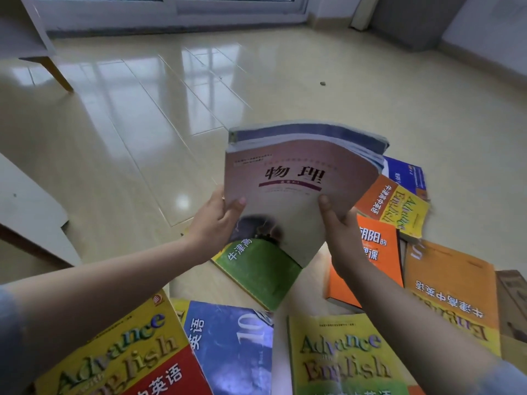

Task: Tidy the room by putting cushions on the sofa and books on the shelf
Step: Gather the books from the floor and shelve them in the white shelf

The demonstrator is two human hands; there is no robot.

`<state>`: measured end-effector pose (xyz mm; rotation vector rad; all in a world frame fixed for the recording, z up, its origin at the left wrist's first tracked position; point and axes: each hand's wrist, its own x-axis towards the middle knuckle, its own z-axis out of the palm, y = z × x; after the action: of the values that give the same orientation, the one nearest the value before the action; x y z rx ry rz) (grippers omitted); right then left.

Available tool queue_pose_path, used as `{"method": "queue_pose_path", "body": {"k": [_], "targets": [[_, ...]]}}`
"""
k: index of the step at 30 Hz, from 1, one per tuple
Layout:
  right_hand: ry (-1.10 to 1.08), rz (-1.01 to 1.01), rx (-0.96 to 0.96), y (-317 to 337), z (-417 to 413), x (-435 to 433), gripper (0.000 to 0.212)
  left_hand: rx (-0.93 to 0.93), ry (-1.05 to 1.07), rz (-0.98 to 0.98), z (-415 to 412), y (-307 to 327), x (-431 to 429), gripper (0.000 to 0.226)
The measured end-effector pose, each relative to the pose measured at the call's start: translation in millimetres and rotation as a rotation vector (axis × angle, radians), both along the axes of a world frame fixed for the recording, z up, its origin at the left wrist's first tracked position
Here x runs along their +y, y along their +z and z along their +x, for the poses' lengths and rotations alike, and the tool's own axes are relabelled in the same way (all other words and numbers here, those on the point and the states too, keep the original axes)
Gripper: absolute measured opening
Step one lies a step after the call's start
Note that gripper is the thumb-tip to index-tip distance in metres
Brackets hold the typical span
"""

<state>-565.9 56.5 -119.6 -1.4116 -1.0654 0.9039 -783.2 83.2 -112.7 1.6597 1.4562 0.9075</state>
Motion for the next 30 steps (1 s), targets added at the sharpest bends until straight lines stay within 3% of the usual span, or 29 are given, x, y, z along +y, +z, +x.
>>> {"method": "queue_pose_path", "body": {"k": [6,12,20,25,30], "targets": [[0.128,-0.084,0.001,-10,25,-6,0.063,-0.183,-0.074,-0.141,7,2,-1,0.036],[0.115,-0.099,0.028,-17,17,-9,0.064,-0.251,-0.054,-0.156,10,-2,2,0.021],[0.029,-0.169,0.108,-25,7,-8,0.071,-0.206,-0.018,-0.179,10,-5,7,0.024],[-0.04,-0.147,0.134,-24,5,5,0.054,-0.23,-0.033,-0.159,8,-10,2,0.026],[-0.066,-0.201,0.093,-28,-1,7,0.076,-0.279,0.001,-0.173,7,-8,4,0.025]]}}
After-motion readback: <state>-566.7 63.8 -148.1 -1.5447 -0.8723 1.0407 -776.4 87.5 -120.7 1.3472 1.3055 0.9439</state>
